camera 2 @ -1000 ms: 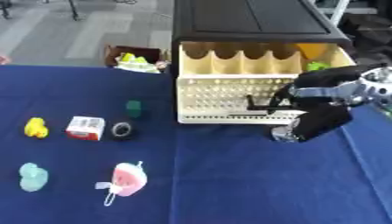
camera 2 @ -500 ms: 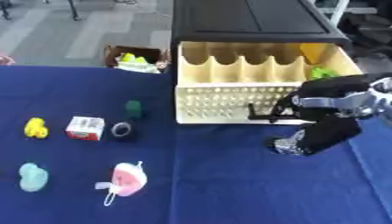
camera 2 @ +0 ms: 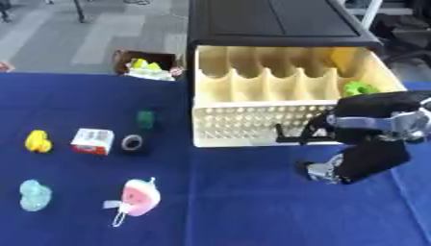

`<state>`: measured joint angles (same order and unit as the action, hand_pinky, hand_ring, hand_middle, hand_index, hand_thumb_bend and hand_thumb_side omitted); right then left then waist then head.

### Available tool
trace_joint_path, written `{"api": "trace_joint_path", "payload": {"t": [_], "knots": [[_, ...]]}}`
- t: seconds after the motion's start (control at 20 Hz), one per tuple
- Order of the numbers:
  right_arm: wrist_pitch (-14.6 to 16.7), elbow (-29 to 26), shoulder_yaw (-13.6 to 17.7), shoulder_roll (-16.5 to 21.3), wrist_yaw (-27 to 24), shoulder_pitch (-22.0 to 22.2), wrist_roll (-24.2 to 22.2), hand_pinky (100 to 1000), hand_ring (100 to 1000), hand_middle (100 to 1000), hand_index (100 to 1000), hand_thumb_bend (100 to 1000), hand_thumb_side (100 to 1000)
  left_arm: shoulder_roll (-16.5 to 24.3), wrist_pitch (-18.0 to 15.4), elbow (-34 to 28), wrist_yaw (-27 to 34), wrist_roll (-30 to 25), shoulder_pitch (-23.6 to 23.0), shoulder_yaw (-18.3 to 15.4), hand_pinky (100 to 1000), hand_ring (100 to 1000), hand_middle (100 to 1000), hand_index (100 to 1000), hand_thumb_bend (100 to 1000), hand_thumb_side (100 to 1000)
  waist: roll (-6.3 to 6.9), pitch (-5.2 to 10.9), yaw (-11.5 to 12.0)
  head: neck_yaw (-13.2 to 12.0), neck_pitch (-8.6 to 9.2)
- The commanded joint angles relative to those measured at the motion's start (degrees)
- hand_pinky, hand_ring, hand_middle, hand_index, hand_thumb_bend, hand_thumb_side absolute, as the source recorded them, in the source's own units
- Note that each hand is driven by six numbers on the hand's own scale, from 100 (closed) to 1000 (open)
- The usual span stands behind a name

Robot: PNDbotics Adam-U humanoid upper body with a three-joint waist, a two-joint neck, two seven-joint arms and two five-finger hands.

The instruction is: Pick up objects from table and place into drawer.

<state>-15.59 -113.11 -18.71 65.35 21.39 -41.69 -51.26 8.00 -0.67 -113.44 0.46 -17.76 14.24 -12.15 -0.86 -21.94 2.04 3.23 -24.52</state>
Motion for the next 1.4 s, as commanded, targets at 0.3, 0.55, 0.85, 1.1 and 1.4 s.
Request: {"api": "trace_joint_path", "payload": {"t": [0.3,0.55,0.85,1.1,1.4], "knots": [[-0.1,-1.4,0.9,1.2,0.5,-2.0,-0.7,246,240,280,939,270,936,0.4,0.0,-1.2,-0.4,-0.4,0.4,0.2,475,492,497,700,100,1000,0.01,1.01,0.1,0.2,0.72],[0.2,0.9,-1.0,-1.4,3.9,-6.2,-0.7,257,245,293,955,278,935,0.4,0.0,-1.2,-0.5,-0.6,0.3,0.2,475,493,498,700,100,1000,0.0,1.05,-0.1,0.0,0.62],[0.9,0.8,-0.6,-1.8,3.9,-6.9,-0.7,254,236,284,944,272,938,0.4,0.0,-1.2,-0.7,-0.9,0.3,0.1,475,493,498,698,100,1000,-0.01,1.11,-0.3,-0.3,0.33],[0.2,-1.1,1.2,-1.1,2.6,-6.1,-0.7,252,232,278,934,276,939,0.4,0.1,-1.2,-0.6,-0.9,0.4,0.1,475,493,497,696,100,1000,-0.07,1.17,-0.5,-0.5,0.28],[0.7,-1.5,3.2,-0.6,1.9,-5.7,0.5,254,225,270,913,265,946,0.5,0.1,-1.2,-0.6,-0.9,0.4,0.0,475,494,498,696,100,1000,-0.11,1.36,-0.6,-0.7,0.41]]}}
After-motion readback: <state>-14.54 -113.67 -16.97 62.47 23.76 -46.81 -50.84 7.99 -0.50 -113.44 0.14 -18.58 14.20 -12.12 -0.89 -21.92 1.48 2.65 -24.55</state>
